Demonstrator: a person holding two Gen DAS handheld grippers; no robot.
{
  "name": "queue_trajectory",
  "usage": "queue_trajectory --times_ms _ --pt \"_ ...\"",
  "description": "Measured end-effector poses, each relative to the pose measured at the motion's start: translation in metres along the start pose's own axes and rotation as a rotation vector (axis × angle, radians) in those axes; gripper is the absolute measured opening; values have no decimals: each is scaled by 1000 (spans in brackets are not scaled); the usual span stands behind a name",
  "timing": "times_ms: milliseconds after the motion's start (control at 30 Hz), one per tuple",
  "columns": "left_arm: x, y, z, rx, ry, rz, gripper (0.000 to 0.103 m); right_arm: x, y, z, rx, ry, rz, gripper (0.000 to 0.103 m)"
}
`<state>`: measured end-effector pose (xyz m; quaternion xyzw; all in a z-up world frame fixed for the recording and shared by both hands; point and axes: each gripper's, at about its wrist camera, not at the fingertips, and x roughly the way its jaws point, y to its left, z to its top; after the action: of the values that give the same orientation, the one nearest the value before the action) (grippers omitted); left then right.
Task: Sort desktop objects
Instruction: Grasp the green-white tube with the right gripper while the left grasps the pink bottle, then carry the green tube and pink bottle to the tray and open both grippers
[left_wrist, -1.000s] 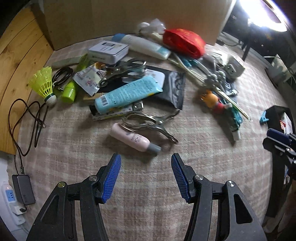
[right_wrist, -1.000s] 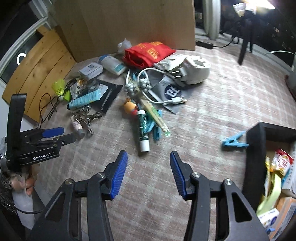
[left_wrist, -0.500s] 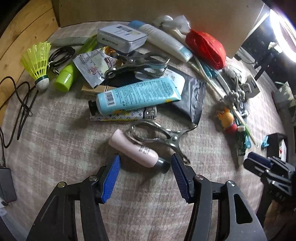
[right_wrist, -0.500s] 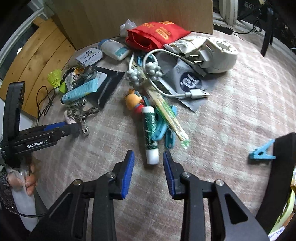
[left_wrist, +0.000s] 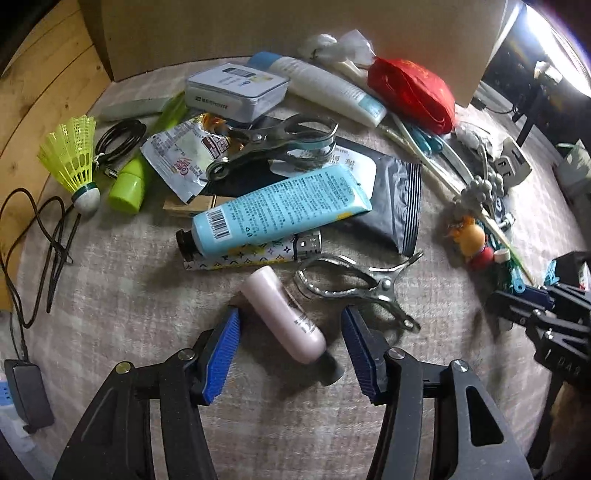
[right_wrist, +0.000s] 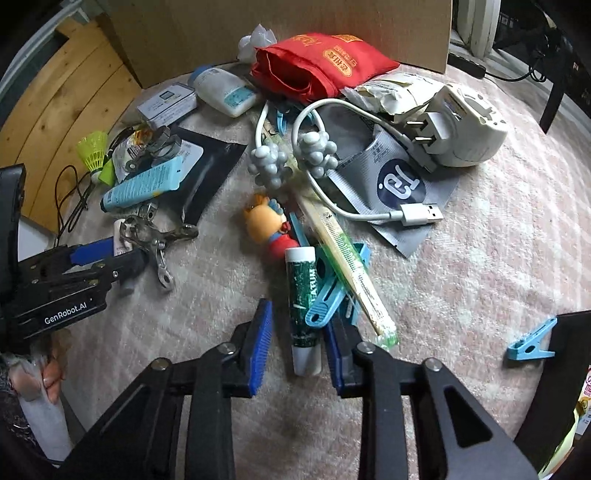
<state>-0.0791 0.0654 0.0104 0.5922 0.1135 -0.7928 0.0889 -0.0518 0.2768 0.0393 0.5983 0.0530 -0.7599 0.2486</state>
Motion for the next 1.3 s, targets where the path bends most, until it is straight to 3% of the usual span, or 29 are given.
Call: queue_trajectory --times_ms 133,400,667,933,1133,1167,1233,1300 --pt "0 1 -5 16 -9 8 49 -1 2 -6 -19 7 4 16" --pt "-2 4 -8 32 -25 45 20 1 6 -6 -32 24 13 16" --pt "-13 9 -42 40 -22 18 19 -5 6 -25 -2 40 43 15" --pt "-27 10 -60 -20 -20 -53 19 -14 7 -33 26 9 45 15" --pt "-47 -40 -62 53 -57 -85 19 -44 -9 -47 67 -48 33 15" --pt "-48 -29 -59 77 -63 -102 19 -51 -14 -51 78 -62 26 15" --pt "-54 -45 -42 112 -69 -133 19 -64 -23 -60 102 -84 11 15" --pt "-75 -55 -48 157 -76 -167 19 -79 -36 -72 133 -106 0 15"
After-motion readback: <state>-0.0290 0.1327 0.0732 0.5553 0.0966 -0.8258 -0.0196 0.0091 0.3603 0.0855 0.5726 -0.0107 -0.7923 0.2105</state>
